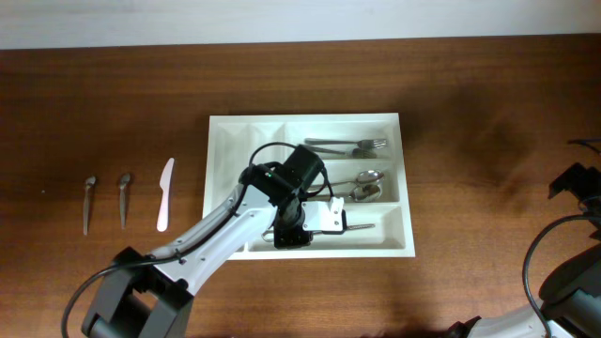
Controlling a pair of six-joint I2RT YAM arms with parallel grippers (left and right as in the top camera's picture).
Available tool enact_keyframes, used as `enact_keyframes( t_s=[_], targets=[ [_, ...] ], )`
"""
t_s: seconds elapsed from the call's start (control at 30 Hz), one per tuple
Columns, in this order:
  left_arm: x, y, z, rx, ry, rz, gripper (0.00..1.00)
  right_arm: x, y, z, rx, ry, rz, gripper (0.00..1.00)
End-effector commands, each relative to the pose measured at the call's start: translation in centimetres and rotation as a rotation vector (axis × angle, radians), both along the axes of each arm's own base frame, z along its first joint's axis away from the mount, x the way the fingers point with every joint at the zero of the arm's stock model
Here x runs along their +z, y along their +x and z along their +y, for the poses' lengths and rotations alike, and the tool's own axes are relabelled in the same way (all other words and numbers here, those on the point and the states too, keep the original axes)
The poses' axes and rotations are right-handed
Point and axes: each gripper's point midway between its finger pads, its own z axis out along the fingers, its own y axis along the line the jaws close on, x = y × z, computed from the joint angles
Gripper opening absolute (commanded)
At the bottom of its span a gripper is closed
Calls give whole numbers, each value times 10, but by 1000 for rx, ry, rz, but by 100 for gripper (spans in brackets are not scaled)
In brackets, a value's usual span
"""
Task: Pack container
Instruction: 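Carry the tongs into the tray's bottom long compartment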
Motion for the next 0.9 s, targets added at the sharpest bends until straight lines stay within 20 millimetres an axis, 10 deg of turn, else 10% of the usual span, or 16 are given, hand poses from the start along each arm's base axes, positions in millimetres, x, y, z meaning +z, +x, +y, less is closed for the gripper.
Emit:
enact_keyframes(
  t_s=[0.0,0.8,0.87],
  targets=[
    [-1,-5,-6,-35,-4,4,23,-3,0,2,2,8,5,99],
    [2,5,-15,-37,-39,-41,31,-3,0,2,2,8,5,99],
    [2,5,-15,-37,-40,-42,59,-3,0,2,2,8,5,99]
  ],
)
